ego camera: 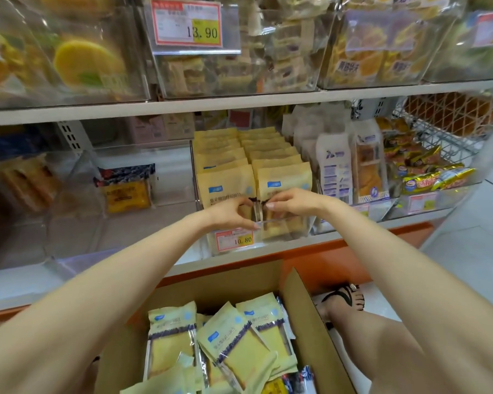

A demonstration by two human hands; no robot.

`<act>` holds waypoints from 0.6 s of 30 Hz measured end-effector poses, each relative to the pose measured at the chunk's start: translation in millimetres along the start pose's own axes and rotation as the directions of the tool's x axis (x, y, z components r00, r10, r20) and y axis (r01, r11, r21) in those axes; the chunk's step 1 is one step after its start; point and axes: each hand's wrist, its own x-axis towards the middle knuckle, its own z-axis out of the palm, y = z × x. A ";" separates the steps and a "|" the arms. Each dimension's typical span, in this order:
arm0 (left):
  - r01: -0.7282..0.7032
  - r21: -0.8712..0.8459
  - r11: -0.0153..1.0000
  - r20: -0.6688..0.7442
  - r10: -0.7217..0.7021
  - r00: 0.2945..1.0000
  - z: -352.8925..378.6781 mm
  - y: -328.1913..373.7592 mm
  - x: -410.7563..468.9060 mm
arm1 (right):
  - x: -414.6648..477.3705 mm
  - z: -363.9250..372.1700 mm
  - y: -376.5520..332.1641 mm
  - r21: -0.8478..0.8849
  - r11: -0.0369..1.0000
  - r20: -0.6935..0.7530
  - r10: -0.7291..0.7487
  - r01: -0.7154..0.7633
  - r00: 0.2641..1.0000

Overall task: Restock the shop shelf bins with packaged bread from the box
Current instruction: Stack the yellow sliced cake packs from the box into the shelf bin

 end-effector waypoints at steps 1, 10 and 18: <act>0.000 -0.011 1.000 -0.019 0.000 1.000 1.5 -0.9 0.2 | 1.0 0.8 0.1 0.012 1.000 -0.010 0.001 0.000 1.000; -0.195 -0.045 0.980 -0.219 0.181 0.959 2.3 1.4 -48.6 | -28.1 9.3 -2.1 0.007 0.984 -0.198 -0.175 0.180 0.964; -0.246 -0.084 0.966 -0.263 0.217 0.940 21.7 -24.9 -122.1 | -77.8 79.6 -22.0 0.078 0.948 -0.168 -0.292 0.308 0.942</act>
